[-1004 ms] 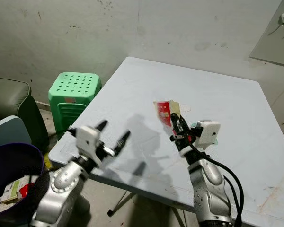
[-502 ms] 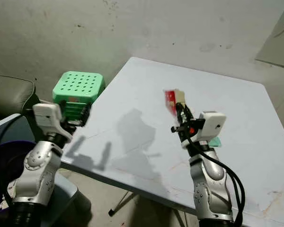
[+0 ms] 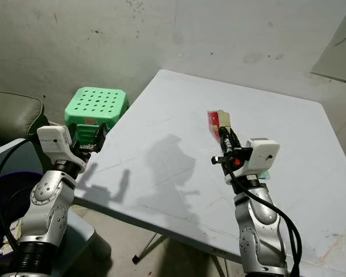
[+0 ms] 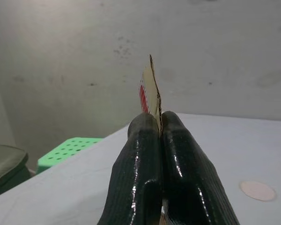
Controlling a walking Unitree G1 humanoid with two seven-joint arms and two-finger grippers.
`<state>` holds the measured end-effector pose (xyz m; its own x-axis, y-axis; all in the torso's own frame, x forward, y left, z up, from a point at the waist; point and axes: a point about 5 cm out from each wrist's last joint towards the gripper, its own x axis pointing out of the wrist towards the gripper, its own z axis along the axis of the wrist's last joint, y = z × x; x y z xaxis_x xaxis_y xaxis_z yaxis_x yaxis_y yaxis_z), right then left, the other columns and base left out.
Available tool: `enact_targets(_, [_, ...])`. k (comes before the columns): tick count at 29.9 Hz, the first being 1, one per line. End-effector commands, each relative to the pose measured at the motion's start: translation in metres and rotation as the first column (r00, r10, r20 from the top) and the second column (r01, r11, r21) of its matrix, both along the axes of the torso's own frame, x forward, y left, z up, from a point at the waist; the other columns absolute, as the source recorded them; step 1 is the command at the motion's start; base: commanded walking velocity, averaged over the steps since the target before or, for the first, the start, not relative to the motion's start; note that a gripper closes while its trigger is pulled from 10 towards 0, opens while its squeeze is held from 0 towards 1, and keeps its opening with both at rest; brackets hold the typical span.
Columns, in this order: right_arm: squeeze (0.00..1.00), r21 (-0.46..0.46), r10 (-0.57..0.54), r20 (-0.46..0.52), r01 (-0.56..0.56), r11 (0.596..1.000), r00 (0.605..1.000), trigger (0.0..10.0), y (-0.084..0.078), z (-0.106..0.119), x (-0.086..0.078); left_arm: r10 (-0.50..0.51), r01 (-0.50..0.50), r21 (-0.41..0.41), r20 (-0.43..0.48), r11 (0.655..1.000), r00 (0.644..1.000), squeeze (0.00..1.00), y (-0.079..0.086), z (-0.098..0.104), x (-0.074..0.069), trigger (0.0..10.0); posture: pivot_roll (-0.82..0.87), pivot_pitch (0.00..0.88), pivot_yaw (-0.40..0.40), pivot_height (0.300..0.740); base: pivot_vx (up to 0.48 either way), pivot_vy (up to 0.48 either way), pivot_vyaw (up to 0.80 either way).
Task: Picking trash to rubbish bin
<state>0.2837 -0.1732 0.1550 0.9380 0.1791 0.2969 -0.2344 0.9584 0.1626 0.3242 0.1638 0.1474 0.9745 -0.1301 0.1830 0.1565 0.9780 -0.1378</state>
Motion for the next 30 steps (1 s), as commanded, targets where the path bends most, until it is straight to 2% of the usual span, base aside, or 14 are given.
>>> enact_targets(1, [0.00, -0.005, 0.013, 0.011, -0.013, 1.000, 1.000, 10.0, 0.005, 0.001, 0.001, 0.013, -0.013, 0.012, -0.004, 1.000, 1.000, 0.00, 0.004, 0.001, 0.003, 10.0, -0.01, 0.000, -0.081, 0.740, 0.000, 0.476, 0.00])
enact_targets(10, [0.00, -0.029, 0.019, -0.005, -0.019, 0.999, 1.000, 10.0, 0.006, -0.004, 0.004, 0.023, -0.023, 0.030, -0.003, 0.999, 1.000, 0.00, 0.005, 0.002, 0.007, 10.0, 0.00, 0.000, -0.084, 0.740, 0.000, 0.476, 0.00])
enact_targets(17, [0.00, -0.080, 0.021, -0.025, -0.023, 0.997, 0.999, 10.0, 0.005, -0.010, 0.004, 0.020, -0.019, 0.051, -0.011, 0.999, 1.000, 0.00, 0.003, 0.000, 0.008, 10.0, 0.01, 0.000, -0.088, 0.740, 0.000, 0.476, 0.00])
enact_targets(23, [0.00, -0.097, 0.023, -0.041, -0.027, 0.995, 0.999, 10.0, 0.003, -0.013, 0.006, 0.037, -0.036, 0.062, -0.018, 0.997, 0.999, 0.00, 0.003, -0.003, 0.008, 10.0, 0.01, 0.000, -0.092, 0.740, 0.000, 0.000, 0.00])
enact_targets(30, [0.00, -0.103, 0.026, -0.062, -0.032, 0.994, 0.998, 10.0, 0.002, -0.016, 0.006, 0.065, -0.063, 0.059, -0.045, 0.996, 0.997, 0.00, 0.004, -0.006, 0.009, 10.0, 0.01, 0.000, -0.090, 0.740, 0.000, 0.000, 0.80])
